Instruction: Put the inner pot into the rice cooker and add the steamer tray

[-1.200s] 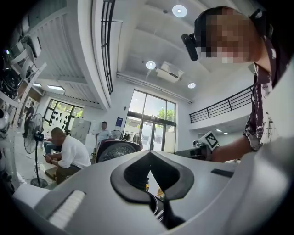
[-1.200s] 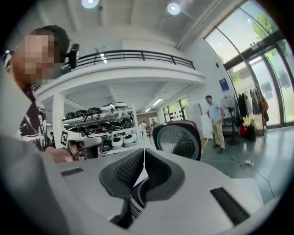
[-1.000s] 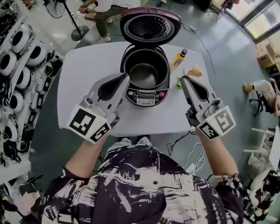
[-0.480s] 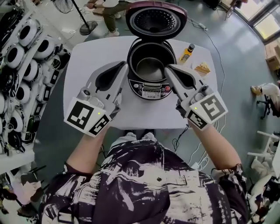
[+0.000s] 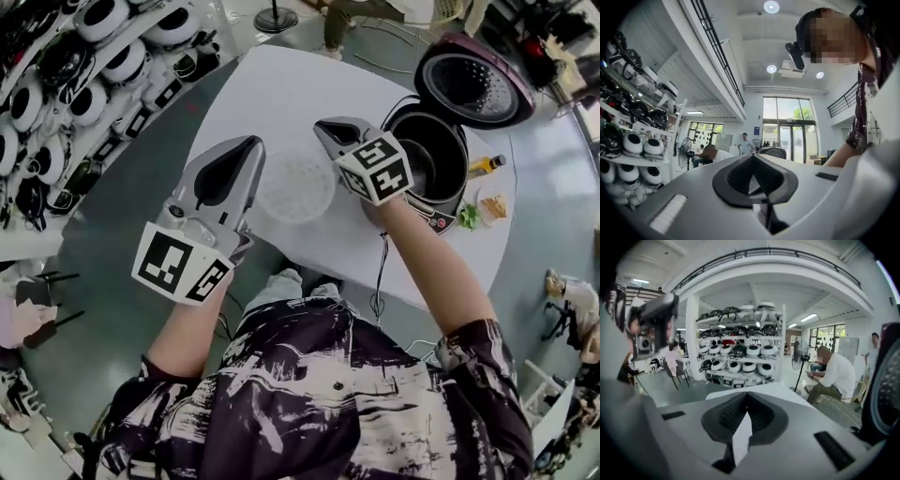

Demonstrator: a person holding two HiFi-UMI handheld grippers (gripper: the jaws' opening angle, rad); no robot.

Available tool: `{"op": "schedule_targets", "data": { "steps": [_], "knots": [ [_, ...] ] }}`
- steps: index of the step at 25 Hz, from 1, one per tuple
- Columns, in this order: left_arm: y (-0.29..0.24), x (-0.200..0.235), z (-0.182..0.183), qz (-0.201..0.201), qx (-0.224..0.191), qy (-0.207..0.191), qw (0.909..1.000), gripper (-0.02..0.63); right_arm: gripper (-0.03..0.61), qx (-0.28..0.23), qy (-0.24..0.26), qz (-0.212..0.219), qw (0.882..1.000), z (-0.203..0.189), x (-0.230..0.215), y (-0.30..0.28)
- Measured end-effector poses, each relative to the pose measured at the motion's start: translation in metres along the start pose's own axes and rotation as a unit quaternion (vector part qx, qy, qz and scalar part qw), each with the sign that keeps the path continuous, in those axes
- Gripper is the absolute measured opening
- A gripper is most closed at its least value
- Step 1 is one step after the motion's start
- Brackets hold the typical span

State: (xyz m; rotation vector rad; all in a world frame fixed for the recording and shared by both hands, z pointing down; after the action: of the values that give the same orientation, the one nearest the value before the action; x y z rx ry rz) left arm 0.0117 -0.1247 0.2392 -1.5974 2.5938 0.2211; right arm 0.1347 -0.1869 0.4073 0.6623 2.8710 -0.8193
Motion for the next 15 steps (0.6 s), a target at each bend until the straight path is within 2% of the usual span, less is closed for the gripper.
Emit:
{"op": "schedule_targets", "data": {
  "steps": [2,4,7,11,15],
  "knots": [
    [0.028,0.027,-0.011,0.023,0.003,0.006,0.9997,0.005,-0.002,0.071,-0.005,-0.010,0.997,-0.036,-0.006,-0.048],
    [0.054,0.049,-0.020,0.045,0.005,0.013,0.9989,0.005,0.013,0.140,0.001,-0.017,0.990,-0.071,-0.012,-0.084],
    [0.089,0.074,-0.037,0.086,0.012,0.028,0.9958,0.005,0.250,0.231,0.022,-0.011,0.973,-0.117,-0.021,-0.120],
    [0.121,0.103,-0.059,0.119,0.023,0.042,0.9917,0.005,0.278,0.311,0.044,-0.034,0.949,-0.161,-0.046,-0.144],
    [0.147,0.125,-0.076,0.137,0.033,0.050,0.9888,0.005,0.274,0.359,0.046,-0.054,0.931,-0.186,-0.062,-0.160]
  ]
}}
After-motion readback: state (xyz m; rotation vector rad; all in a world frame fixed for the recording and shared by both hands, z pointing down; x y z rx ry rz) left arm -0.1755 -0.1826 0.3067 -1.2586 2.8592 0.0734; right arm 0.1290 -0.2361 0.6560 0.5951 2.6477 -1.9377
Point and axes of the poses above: the fingertips, and each gripper's own axes: y backward along the fingers, x to its left, z out of its top, the point moved 1 cm from there along y, backward along the fingers, and after that the axes turned 14 degrees about -y, right-handed, at the moved point
